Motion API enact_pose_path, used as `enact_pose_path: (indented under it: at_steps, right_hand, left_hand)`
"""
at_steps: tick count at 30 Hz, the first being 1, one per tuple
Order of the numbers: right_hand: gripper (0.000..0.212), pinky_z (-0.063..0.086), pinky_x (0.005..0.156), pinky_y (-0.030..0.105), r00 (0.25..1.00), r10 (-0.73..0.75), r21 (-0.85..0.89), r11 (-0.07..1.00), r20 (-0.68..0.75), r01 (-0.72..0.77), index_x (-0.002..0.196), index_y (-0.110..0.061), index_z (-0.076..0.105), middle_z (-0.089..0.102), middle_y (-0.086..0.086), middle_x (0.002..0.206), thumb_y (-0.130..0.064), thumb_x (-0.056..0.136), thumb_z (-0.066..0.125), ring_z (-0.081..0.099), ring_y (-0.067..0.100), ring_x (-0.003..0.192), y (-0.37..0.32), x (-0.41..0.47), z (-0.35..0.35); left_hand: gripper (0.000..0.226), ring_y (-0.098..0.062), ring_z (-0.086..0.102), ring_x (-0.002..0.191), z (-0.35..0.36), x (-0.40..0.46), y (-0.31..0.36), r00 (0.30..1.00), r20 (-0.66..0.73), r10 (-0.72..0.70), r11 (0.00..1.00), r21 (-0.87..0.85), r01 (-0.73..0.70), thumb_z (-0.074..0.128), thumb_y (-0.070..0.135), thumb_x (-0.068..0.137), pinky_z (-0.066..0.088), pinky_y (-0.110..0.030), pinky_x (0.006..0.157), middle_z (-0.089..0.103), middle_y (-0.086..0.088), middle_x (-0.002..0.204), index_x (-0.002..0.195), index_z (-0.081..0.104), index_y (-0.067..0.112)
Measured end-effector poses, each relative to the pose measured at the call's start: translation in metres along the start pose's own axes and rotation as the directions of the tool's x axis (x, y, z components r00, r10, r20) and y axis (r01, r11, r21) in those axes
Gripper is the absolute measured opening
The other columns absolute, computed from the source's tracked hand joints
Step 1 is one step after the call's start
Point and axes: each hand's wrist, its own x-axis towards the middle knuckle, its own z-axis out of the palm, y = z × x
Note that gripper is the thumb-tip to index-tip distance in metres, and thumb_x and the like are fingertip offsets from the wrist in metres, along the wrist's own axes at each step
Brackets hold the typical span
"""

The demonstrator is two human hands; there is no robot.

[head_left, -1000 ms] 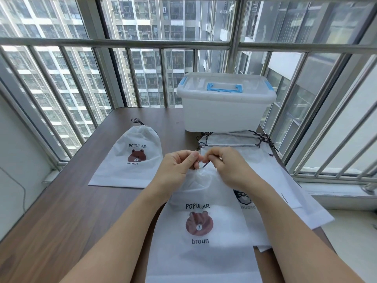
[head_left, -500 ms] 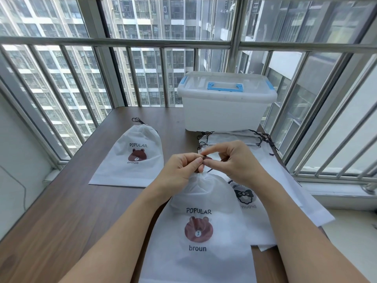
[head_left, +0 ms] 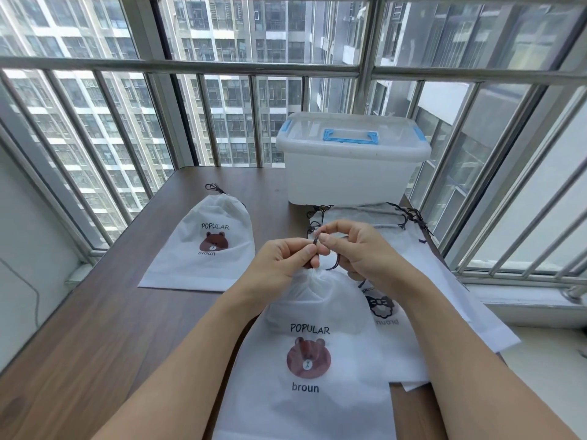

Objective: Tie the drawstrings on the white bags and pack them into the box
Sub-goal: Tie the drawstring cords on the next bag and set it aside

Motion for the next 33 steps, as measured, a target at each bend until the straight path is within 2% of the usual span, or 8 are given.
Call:
enact_pose_path:
  at_steps: [5, 8, 11, 17, 20, 23, 27, 33]
  right_hand:
    - [0.029, 0.009, 0.043, 0.025, 1.0, 0.014, 0.015, 1.0, 0.011, -0.014, 0.075, -0.014, 0.058, 0.044, -0.012, 0.047, -0.016, 0.104, 0.053, 0.019, 0.007, 0.041, -0.001, -0.002, 0.001]
    - [0.034, 0.012, 0.046, 0.026, 0.997, 0.055, 0.103, 0.994, -0.063, -0.049, 0.07, -0.02, 0.059, 0.046, 0.002, 0.059, -0.014, 0.102, 0.053, 0.025, 0.012, 0.047, 0.002, 0.003, 0.009]
    - [0.032, 0.008, 0.058, 0.037, 0.99, 0.103, 0.172, 0.981, -0.094, -0.086, 0.071, -0.018, 0.061, 0.038, -0.001, 0.055, -0.014, 0.102, 0.05, 0.025, 0.012, 0.046, 0.004, 0.005, 0.01]
    - [0.035, 0.007, 0.045, 0.027, 0.984, 0.151, 0.252, 0.96, -0.091, -0.124, 0.069, -0.017, 0.06, 0.033, -0.003, 0.053, -0.013, 0.102, 0.049, 0.019, 0.013, 0.051, 0.0, 0.003, 0.009]
    - [0.033, 0.017, 0.051, 0.028, 0.981, 0.175, 0.27, 0.952, -0.084, -0.146, 0.069, -0.015, 0.06, 0.032, 0.003, 0.063, -0.015, 0.1, 0.049, 0.019, 0.015, 0.055, 0.002, 0.004, 0.011]
    - [0.03, 0.03, 0.042, 0.016, 0.973, 0.217, 0.346, 0.921, -0.072, -0.18, 0.071, -0.013, 0.055, 0.035, 0.005, 0.065, -0.015, 0.1, 0.048, 0.021, 0.016, 0.057, -0.001, 0.002, 0.013]
    - [0.031, 0.021, 0.042, 0.021, 0.962, 0.264, 0.361, 0.906, -0.068, -0.223, 0.067, -0.016, 0.053, 0.033, -0.003, 0.054, -0.016, 0.098, 0.049, 0.026, 0.012, 0.044, -0.004, -0.002, 0.015]
    - [0.034, 0.034, 0.039, 0.016, 0.952, 0.269, 0.334, 0.919, -0.147, -0.209, 0.063, -0.013, 0.054, 0.046, 0.001, 0.053, -0.015, 0.097, 0.051, 0.041, 0.01, 0.04, -0.005, 0.004, 0.022]
  left_hand:
    - [0.022, -0.011, 0.059, 0.083, 0.002, -0.001, 0.001, 0.999, 0.048, -0.02, 0.999, -0.035, 0.022, 0.055, 0.016, 0.098, 0.049, -0.02, 0.089, 0.063, 0.005, 0.073, 0.093, 0.077, 0.017]
    - [0.019, -0.009, 0.062, 0.083, 0.001, -0.002, 0.003, 0.999, 0.038, -0.037, 0.997, -0.064, 0.039, 0.059, 0.02, 0.094, 0.048, -0.019, 0.086, 0.067, 0.005, 0.076, 0.096, 0.076, 0.013]
    - [0.021, -0.007, 0.064, 0.084, -0.001, -0.003, 0.004, 0.998, 0.014, -0.057, 0.995, -0.079, 0.058, 0.063, 0.026, 0.088, 0.047, -0.016, 0.085, 0.069, 0.003, 0.08, 0.098, 0.076, 0.012]
    - [0.018, -0.006, 0.065, 0.084, 0.0, -0.004, 0.004, 0.997, 0.003, -0.074, 0.993, -0.092, 0.074, 0.065, 0.022, 0.088, 0.048, -0.016, 0.083, 0.072, 0.001, 0.082, 0.099, 0.077, 0.014]
    - [0.017, -0.006, 0.066, 0.084, 0.0, -0.005, 0.005, 0.996, -0.019, -0.09, 0.992, -0.094, 0.088, 0.066, 0.019, 0.089, 0.049, -0.015, 0.083, 0.073, 0.001, 0.082, 0.1, 0.077, 0.013]
    - [0.016, -0.005, 0.067, 0.083, 0.002, -0.005, 0.005, 0.994, -0.045, -0.099, 0.991, -0.092, 0.095, 0.064, 0.012, 0.093, 0.049, -0.013, 0.081, 0.074, 0.0, 0.081, 0.102, 0.076, 0.008]
    - [0.014, -0.006, 0.068, 0.079, 0.002, -0.005, 0.006, 0.99, -0.1, -0.097, 0.99, -0.11, 0.086, 0.067, 0.009, 0.091, 0.049, -0.013, 0.077, 0.074, -0.002, 0.079, 0.1, 0.077, 0.005]
    - [0.019, -0.015, 0.069, 0.09, 0.003, -0.005, 0.005, 0.989, -0.098, -0.109, 0.987, -0.127, 0.096, 0.065, 0.01, 0.093, 0.052, -0.019, 0.084, 0.074, -0.008, 0.088, 0.105, 0.074, -0.001]
